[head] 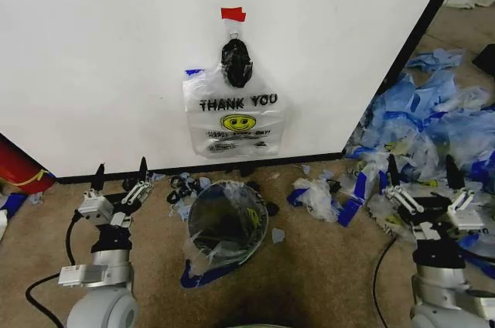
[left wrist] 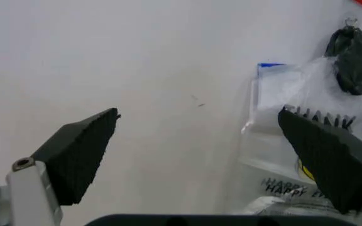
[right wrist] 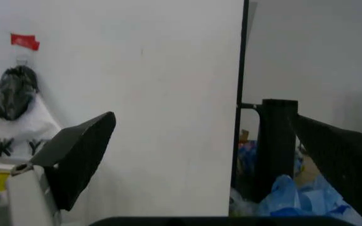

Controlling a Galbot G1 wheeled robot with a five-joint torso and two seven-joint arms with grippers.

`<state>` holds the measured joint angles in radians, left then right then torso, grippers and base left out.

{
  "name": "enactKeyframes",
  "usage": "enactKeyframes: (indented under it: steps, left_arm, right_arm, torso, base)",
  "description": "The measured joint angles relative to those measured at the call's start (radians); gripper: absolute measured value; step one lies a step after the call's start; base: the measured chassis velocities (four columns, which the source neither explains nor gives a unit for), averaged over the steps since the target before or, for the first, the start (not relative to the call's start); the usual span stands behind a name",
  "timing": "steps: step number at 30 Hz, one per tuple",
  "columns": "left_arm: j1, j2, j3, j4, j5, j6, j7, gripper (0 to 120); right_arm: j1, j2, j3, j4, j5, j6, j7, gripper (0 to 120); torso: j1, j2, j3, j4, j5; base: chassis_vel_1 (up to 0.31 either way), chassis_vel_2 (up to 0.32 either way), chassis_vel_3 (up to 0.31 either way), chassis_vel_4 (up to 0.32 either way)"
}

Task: Pick up the garbage bag from the wall and place it over the trash bin.

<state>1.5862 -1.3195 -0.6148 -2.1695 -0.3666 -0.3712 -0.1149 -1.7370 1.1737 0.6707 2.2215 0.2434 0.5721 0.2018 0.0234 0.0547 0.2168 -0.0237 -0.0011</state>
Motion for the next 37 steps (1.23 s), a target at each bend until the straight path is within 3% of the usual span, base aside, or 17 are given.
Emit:
enactKeyframes:
  steps: [37]
  left_arm:
    - [-0.003,0.002,0.001,0.011,-0.004,0.003,0.001,100]
  right_arm:
    - [0.011,0.027,-0.031,-0.054,-0.038,0.007,0.01,100]
  torso:
    - [0.0,0.0,0.0,0.0,-0.0001]
  base:
    - [0.0,0.0,0.0,0.0]
